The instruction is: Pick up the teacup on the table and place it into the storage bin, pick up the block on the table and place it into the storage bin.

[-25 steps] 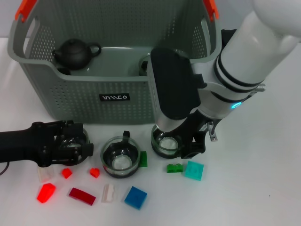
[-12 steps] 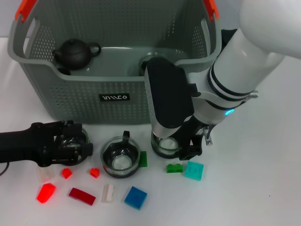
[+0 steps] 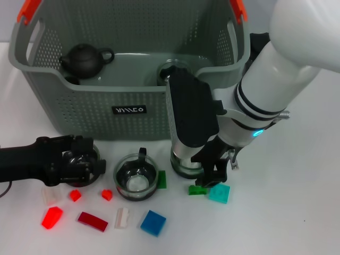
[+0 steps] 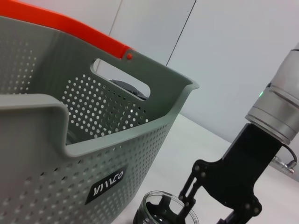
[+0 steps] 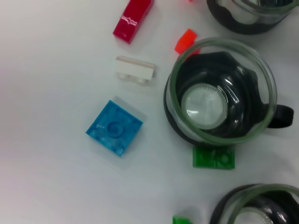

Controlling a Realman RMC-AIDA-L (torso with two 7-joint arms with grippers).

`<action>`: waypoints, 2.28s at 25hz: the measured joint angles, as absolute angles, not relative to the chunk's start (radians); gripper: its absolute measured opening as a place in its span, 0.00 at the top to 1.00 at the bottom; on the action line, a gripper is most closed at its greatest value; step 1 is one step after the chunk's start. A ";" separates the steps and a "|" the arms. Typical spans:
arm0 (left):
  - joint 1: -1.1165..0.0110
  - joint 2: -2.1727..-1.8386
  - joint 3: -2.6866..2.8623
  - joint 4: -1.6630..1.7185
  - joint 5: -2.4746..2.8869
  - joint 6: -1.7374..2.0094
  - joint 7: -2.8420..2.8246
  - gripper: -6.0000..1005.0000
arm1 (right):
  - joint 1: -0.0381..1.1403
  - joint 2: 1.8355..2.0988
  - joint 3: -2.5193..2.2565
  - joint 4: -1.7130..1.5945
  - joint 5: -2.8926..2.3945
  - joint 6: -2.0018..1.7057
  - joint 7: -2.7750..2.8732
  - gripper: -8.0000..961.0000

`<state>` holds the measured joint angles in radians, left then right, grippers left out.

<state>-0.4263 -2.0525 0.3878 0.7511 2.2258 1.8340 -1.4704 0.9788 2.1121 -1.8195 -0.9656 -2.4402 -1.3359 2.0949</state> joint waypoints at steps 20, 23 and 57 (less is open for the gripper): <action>-0.430 -2.053 0.388 0.750 2.226 1.822 -1.471 0.16 | 1.003 2.112 -1.839 -0.867 -2.417 -1.274 2.086 0.46; -0.429 -2.053 0.388 0.750 2.226 1.822 -1.471 0.16 | 1.007 2.113 -1.839 -0.857 -2.417 -1.265 2.089 0.47; -0.433 -2.054 0.385 0.750 2.218 1.822 -1.471 0.16 | 1.012 2.099 -1.746 -1.068 -2.421 -1.493 2.167 0.93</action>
